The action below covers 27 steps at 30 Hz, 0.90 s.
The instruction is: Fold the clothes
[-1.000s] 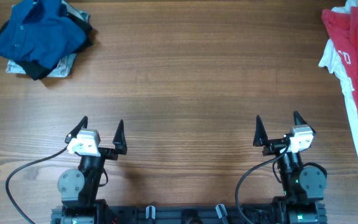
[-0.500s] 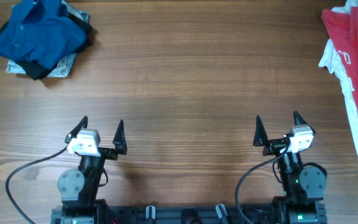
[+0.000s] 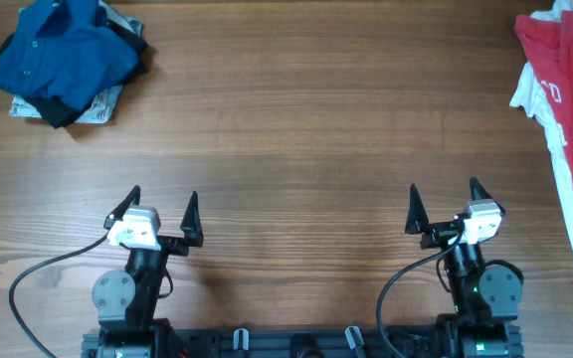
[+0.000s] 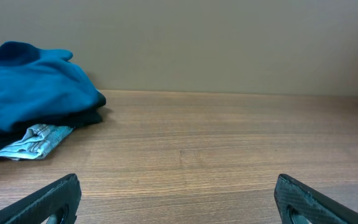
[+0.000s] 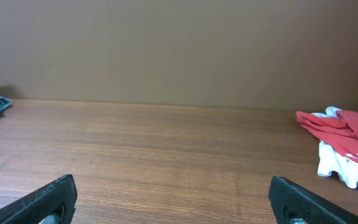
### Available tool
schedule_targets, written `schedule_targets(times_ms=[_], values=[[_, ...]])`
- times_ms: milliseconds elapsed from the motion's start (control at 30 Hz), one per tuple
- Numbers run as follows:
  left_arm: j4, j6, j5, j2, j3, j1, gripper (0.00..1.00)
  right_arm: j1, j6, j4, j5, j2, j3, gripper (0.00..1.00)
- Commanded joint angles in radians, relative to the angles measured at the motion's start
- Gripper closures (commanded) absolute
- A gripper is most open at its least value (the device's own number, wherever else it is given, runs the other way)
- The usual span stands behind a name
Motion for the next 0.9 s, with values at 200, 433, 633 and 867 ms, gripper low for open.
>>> schedule_targets(times_ms=[200,433,633,867], values=[[-0.008,0.019,-0.014,-0.01,-0.002,0.006,0.0,0.002,0.785,0.095,-0.237,-0.011,-0.001,0.0],[-0.008,0.019,-0.014,-0.01,-0.002,0.006,0.0,0.002,0.506,0.219,-0.169,0.067,0.216,0.0],[-0.008,0.019,-0.014,-0.01,-0.002,0.006,0.0,-0.006,0.286,-0.028,0.193,0.783,0.74,0.0],[-0.008,0.019,-0.014,-0.01,-0.002,0.006,0.0,-0.223,0.043,-0.628,0.124,1.699,1.616,0.0]])
